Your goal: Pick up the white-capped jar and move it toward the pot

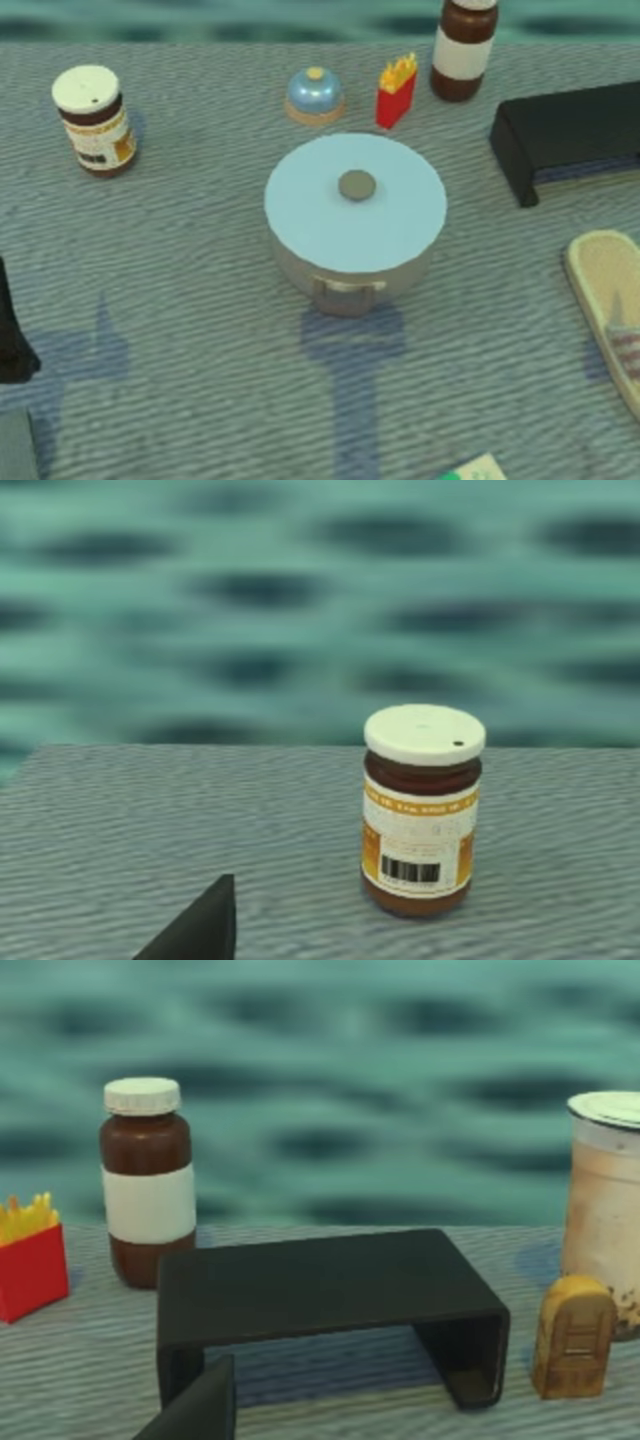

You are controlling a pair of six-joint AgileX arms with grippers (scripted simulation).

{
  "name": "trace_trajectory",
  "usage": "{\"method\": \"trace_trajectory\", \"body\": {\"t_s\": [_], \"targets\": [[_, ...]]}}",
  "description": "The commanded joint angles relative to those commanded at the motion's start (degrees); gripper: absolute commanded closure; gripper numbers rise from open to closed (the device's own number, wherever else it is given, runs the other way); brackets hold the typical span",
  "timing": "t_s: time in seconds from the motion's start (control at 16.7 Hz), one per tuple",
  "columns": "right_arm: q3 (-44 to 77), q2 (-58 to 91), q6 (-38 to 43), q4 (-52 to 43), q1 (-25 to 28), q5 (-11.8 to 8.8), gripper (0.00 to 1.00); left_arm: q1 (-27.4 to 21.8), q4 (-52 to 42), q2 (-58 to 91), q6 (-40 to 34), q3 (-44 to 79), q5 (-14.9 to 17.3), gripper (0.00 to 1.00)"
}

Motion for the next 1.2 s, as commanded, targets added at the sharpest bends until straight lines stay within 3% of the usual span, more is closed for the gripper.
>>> {"method": "trace_trajectory", "body": {"t_s": [0.3,0.6,1.2], "targets": [[0.00,0.00,0.00,0.00,0.00,0.00,0.00,-0.18,-1.97,2.61,0.23,1.87,0.41,0.00],[0.00,0.00,0.00,0.00,0.00,0.00,0.00,-1.08,-11.70,16.62,1.49,12.63,2.32,0.00],[0.00,0.00,0.00,0.00,0.00,0.00,0.00,-3.00,-41.79,66.68,6.13,58.37,6.08,0.00]]}}
